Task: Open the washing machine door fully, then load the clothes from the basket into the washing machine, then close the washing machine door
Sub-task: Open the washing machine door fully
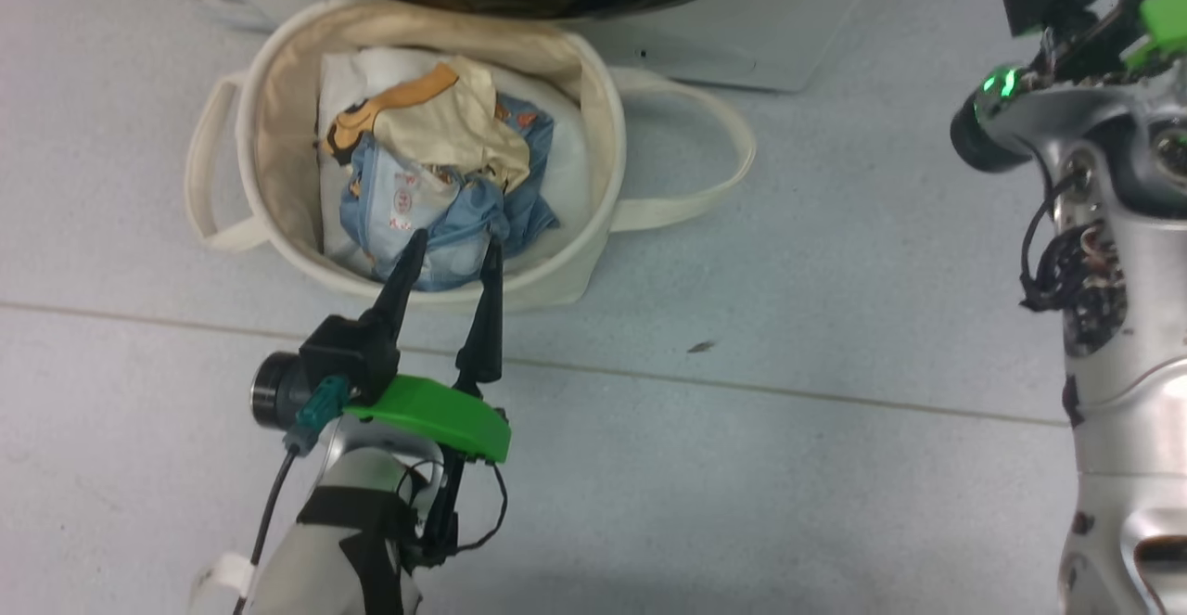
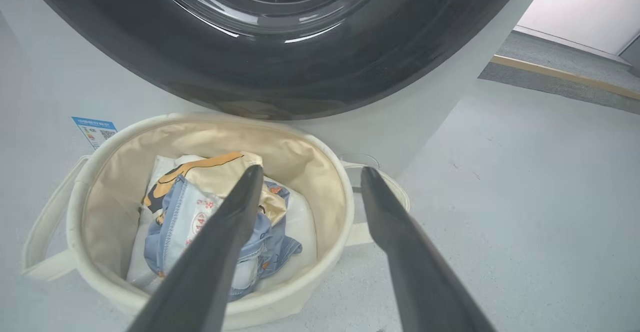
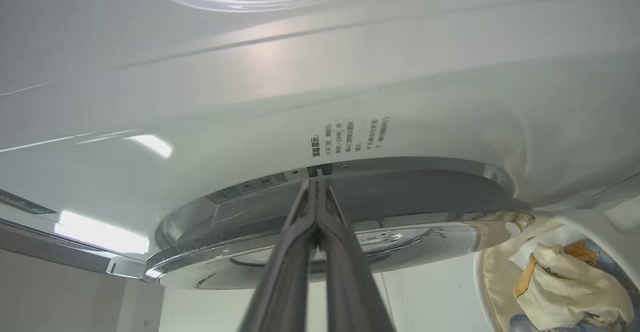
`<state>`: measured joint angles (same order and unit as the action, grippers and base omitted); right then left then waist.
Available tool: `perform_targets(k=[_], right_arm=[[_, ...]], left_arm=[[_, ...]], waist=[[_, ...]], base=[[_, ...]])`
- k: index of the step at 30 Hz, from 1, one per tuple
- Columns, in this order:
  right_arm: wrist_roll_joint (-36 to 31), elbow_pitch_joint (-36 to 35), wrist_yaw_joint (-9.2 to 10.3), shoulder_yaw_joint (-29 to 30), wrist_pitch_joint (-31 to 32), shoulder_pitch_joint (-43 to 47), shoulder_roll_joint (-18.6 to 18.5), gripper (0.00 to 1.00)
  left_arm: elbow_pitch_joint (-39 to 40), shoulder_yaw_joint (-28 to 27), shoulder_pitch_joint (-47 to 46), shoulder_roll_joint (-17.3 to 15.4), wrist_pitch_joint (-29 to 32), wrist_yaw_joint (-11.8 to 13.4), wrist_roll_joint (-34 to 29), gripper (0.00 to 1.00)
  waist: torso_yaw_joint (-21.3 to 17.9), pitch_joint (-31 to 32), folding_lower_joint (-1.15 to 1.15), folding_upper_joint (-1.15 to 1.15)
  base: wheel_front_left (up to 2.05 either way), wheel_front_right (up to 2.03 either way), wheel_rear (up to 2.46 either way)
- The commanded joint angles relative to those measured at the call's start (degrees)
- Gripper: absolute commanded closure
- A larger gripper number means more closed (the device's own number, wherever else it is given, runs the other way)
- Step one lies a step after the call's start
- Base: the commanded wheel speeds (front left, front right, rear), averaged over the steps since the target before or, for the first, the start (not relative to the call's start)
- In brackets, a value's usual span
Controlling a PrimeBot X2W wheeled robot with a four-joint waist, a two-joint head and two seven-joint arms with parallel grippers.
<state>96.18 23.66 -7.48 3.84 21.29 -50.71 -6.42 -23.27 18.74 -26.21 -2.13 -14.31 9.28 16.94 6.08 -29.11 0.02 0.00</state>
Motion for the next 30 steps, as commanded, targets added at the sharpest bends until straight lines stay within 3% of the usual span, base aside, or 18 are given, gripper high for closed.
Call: perform_targets(k=[1,21,30], right_arm=[[0.64,-2.01,-0.01,-0.47,1.09,-1.53,-0.10,1.00],[7.49,6.60,-0.01,-1.94,12.82,-14.01,-1.44,1.00],[11.59,10.50,-0.01,-4.05,18.25,-17.15,-3.69,1.00]], left_arm=[[1.94,-1.14,-0.78,-0.75,-0.69,0.46,0.26,0.00],[3.45,1.62,-4.14,-0.75,-0.69,1.61,2.11,0.00],[4.42,2.67,-4.20,-0.75,-0.69,2.19,3.38,0.00]], waist=[[1.14,-2.46,-0.02,0.00],[4.39,-8.07,-0.02,0.00],[5.80,-9.13,-0.02,0.00]], base=[[0.00,0.00,0.00],[0.00,0.00,0.00],[0.00,0.00,0.00]])
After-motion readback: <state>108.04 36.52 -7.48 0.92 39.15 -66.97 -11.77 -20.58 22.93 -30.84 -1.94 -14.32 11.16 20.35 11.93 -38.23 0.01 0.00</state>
